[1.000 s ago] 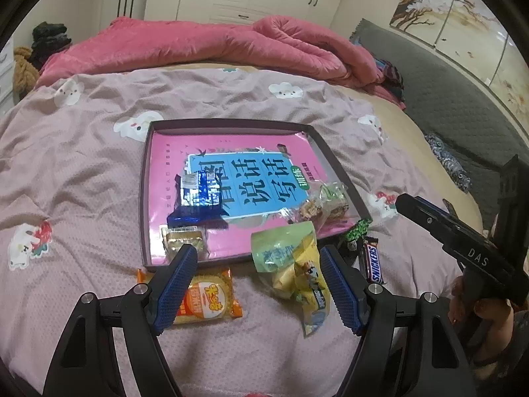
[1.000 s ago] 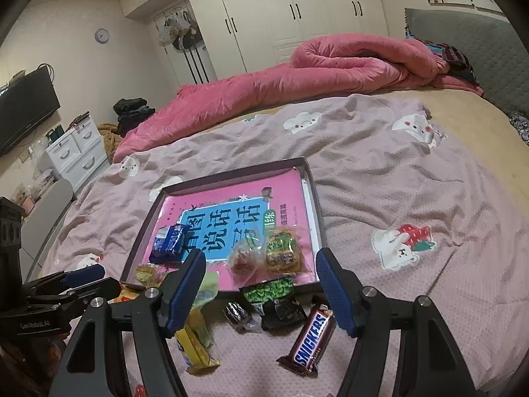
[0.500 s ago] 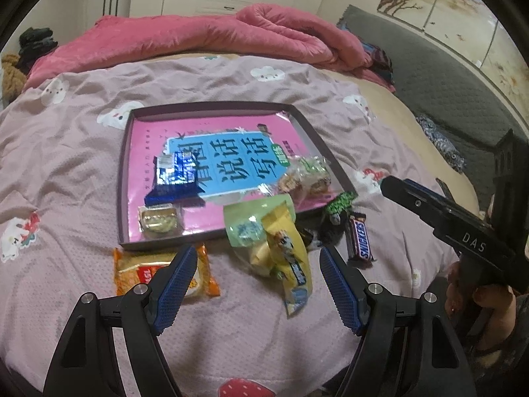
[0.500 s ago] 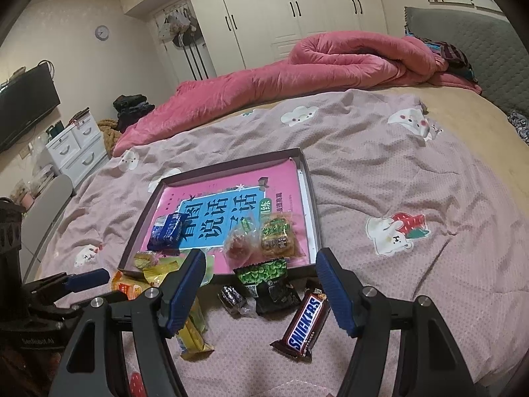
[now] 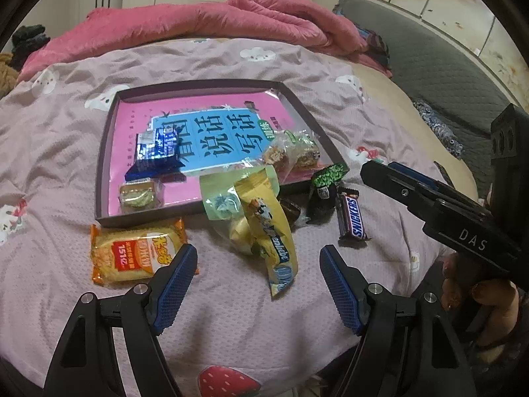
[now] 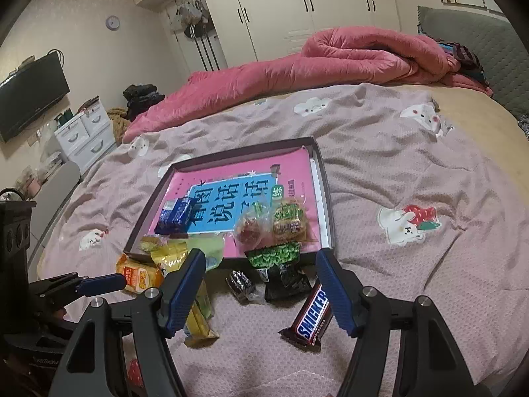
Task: Organize snacks
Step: 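Grasp the yellow long snack bag with left tool while right tool grasps the green pea bag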
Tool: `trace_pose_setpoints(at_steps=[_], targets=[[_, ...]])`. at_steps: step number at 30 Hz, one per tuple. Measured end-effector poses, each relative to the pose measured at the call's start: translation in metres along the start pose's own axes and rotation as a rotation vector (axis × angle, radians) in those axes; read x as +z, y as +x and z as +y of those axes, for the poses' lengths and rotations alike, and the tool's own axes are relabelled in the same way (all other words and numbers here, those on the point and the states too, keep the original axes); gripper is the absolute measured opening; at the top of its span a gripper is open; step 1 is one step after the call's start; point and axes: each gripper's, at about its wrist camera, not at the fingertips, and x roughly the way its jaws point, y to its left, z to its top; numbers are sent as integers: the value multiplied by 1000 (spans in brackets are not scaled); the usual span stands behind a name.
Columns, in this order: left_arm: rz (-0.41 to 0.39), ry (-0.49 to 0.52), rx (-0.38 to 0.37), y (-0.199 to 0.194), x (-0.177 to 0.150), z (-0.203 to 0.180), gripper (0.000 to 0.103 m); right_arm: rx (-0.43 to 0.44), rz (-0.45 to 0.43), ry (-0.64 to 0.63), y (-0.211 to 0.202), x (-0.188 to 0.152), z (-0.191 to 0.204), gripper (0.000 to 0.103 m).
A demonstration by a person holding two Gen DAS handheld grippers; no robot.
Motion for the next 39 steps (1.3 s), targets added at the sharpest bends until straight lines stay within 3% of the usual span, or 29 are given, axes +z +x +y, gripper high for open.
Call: trace_pose_setpoints(at_steps=[12, 25, 39], targets=[[83, -63, -34, 27, -9, 1, 78, -1, 55, -28, 18, -11, -6, 69], [115, -81, -27, 45, -12, -7, 78, 5, 102, -40, 51, -18, -13, 69], [139, -90, -15, 58, -10, -16, 75, 1, 134, -48, 79, -20, -20, 49]])
